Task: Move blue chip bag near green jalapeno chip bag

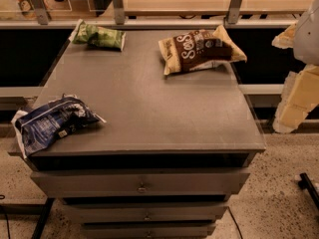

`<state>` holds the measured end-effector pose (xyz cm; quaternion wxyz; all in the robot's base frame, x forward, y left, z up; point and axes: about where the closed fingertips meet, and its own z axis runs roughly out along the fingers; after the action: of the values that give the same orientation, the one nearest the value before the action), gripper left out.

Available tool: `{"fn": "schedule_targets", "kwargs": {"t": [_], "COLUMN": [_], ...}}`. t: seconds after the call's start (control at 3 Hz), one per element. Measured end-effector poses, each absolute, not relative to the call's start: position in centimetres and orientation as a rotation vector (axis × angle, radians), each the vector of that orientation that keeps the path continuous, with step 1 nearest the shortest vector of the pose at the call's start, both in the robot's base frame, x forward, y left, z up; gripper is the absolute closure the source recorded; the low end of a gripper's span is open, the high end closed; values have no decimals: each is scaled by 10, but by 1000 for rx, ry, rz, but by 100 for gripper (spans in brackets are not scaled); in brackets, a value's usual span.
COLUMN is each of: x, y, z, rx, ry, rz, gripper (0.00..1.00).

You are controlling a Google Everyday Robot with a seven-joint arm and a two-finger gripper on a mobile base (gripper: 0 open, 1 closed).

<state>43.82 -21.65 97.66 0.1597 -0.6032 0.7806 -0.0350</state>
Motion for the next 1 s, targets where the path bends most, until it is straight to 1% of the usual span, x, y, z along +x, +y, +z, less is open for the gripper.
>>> {"fn": "schedule_targets", "kwargs": {"t": [0.33, 0.67, 1.0], "x": [438, 442, 447], "y": [-216, -201, -146], "z": [977, 974, 957], "rx": [-1724, -1743, -1801], "ry": [2230, 2188, 2075], "rz": [-100, -47, 135], "gripper": [0, 0, 0]}}
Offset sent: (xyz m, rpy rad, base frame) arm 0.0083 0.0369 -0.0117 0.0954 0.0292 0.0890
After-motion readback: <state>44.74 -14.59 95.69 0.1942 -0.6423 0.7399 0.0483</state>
